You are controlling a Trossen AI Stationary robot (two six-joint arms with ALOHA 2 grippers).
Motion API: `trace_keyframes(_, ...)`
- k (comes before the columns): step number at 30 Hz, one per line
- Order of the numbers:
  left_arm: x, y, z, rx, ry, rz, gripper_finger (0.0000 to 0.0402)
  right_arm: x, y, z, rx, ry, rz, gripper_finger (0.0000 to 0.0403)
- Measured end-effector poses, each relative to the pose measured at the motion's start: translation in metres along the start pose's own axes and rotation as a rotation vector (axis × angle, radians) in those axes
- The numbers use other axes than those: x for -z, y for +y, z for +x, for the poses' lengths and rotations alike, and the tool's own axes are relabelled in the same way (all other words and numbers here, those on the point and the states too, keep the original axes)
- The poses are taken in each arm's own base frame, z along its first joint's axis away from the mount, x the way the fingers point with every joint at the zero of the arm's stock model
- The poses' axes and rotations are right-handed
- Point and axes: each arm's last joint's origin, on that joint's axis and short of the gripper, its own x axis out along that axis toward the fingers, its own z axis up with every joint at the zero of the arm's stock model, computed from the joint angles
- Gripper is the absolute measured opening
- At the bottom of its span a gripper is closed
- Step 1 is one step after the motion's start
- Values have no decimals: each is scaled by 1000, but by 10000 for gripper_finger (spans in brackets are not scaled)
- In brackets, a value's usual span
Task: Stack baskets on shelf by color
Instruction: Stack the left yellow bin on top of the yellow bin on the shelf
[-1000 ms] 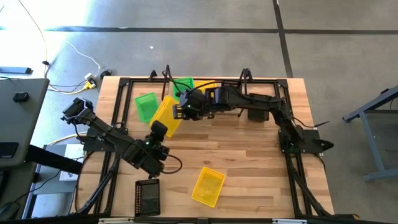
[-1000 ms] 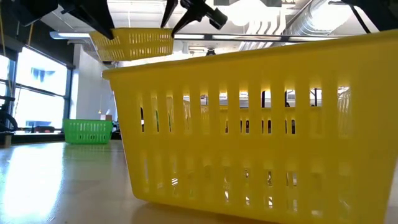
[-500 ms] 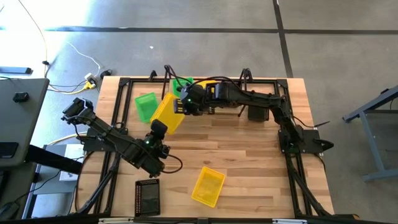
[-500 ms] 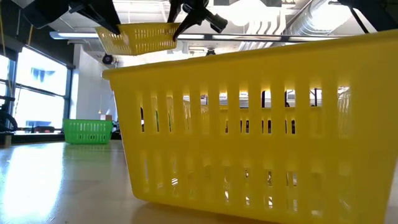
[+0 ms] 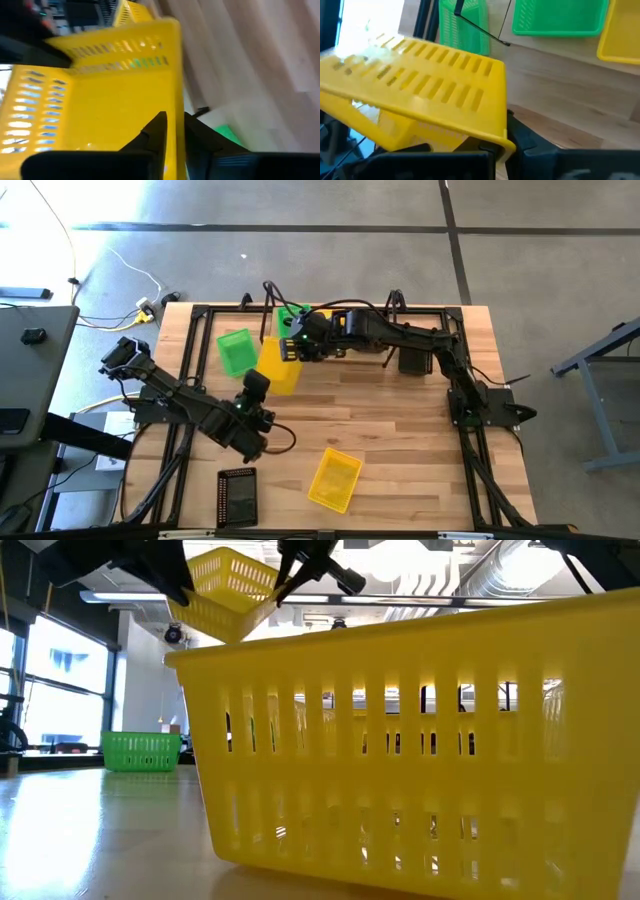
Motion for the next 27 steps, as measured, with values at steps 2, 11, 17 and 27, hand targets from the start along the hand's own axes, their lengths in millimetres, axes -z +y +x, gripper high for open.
trace_keyframes(2,0,-1,0,56,0,-28,60,-2,-1,0,10,-19,-17,0)
trace_keyframes(11,-1,-2,0,81,-3,-116,149,-7,-8,1,72,-45,-32,0)
trace_keyframes(17,-3,2,0,-64,-27,-146,206,-16,-20,1,173,-81,-28,0)
trace_keyframes(27,-4,1,0,-21,-27,-192,225,-46,-38,3,188,-17,-104,0)
